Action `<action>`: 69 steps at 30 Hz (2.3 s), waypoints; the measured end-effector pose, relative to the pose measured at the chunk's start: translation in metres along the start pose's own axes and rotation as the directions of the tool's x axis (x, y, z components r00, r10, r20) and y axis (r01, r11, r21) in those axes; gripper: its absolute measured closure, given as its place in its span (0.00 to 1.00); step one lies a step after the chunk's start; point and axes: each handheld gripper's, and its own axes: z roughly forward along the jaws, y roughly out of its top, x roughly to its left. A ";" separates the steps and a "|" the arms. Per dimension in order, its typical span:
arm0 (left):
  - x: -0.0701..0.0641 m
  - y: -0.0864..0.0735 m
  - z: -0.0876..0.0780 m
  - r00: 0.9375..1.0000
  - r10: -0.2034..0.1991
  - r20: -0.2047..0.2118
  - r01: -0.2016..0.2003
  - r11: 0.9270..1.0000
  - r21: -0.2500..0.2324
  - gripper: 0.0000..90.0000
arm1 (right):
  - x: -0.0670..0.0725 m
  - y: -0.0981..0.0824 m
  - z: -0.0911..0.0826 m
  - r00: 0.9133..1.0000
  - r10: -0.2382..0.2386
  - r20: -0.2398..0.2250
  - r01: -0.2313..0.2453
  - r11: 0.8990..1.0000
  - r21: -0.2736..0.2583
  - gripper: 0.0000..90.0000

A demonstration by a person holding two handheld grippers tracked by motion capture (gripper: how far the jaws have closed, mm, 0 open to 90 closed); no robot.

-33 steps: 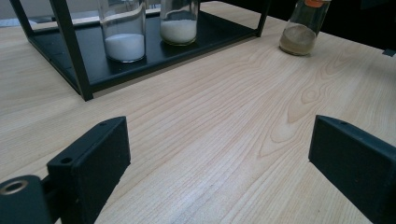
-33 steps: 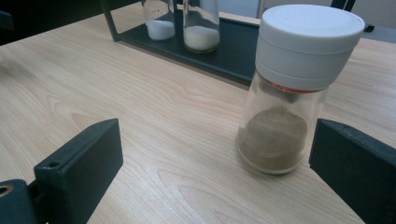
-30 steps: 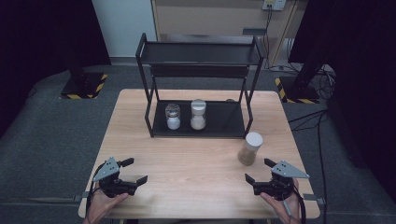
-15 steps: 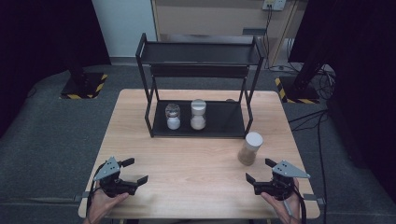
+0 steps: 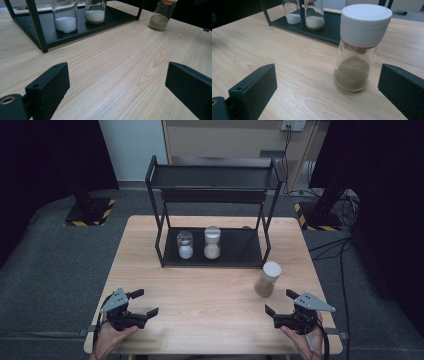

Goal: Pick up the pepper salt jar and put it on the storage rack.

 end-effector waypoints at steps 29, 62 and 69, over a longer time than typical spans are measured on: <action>0.001 0.000 0.000 1.000 -0.006 -0.001 0.006 1.000 0.005 0.05 | -0.006 0.027 -0.023 0.999 0.040 0.033 -0.038 0.998 -0.045 0.08; 0.000 0.001 0.000 1.000 -0.003 -0.004 0.003 1.000 0.010 0.05 | -0.027 0.066 0.055 0.996 0.043 0.074 -0.047 0.997 0.061 0.16; 0.000 0.001 0.000 1.000 -0.002 -0.005 0.002 1.000 0.011 0.05 | -0.031 0.062 0.069 0.996 0.061 0.068 -0.066 0.995 0.074 0.23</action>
